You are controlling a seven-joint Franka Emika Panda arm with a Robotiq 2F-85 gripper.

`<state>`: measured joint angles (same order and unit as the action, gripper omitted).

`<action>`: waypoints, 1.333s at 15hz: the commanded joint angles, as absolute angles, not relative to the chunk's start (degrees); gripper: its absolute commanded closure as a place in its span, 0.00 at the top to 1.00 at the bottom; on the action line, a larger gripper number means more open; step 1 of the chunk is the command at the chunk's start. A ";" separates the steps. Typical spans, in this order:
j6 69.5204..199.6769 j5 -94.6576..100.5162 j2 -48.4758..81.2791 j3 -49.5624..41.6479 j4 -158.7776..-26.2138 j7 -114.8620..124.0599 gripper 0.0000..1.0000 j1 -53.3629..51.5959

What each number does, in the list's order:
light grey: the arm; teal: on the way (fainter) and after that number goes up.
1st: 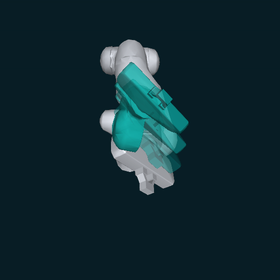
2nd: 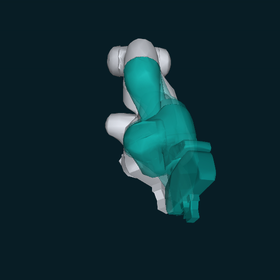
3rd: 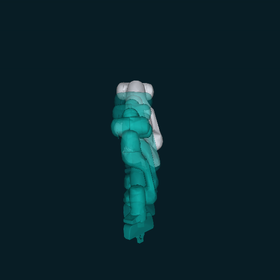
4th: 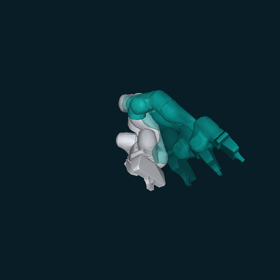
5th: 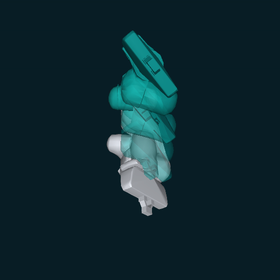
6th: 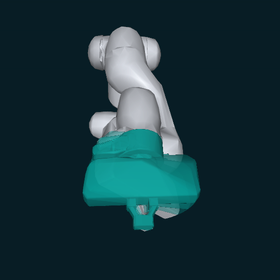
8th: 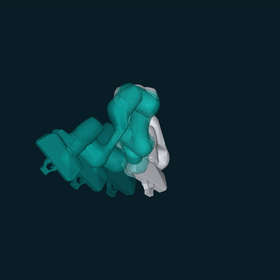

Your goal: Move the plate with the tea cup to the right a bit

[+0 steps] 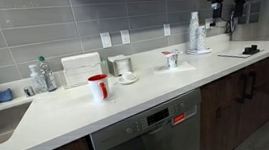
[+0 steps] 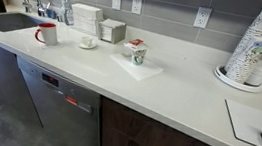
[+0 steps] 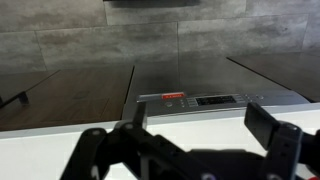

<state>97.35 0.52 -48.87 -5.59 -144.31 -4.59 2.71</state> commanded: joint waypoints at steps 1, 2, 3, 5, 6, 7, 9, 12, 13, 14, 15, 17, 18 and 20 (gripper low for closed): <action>97.66 -0.06 -47.91 -5.75 -143.34 -6.29 1.00 1.68; 98.02 -0.57 -46.35 -5.85 -142.07 -8.50 1.00 0.10; 99.09 -0.38 -44.74 -5.34 -140.98 -9.78 1.00 -0.73; 101.81 0.16 -41.42 -4.12 -138.58 -12.25 1.00 -2.77; 103.91 -0.14 -39.11 -3.28 -137.29 -12.46 1.00 -3.68; 105.65 -0.26 -36.98 -2.76 -136.03 -13.68 1.00 -4.86; 110.91 0.00 -32.51 -0.82 -133.46 -13.45 1.00 -6.12; 117.12 0.46 -23.97 0.94 -128.17 -14.80 1.00 -7.64; 118.63 -0.02 -21.43 1.16 -126.26 -15.16 1.00 -7.98; 120.63 -0.24 -18.53 1.34 -124.29 -16.37 1.00 -8.36; 122.22 -0.33 -15.97 1.70 -122.49 -17.12 1.00 -8.62; 125.05 -0.23 -10.90 2.46 -118.74 -17.99 1.00 -8.77; 126.40 -0.41 -8.26 2.98 -116.75 -17.78 1.00 -8.76; 128.45 0.14 -3.57 4.07 -113.29 -17.54 1.00 -8.55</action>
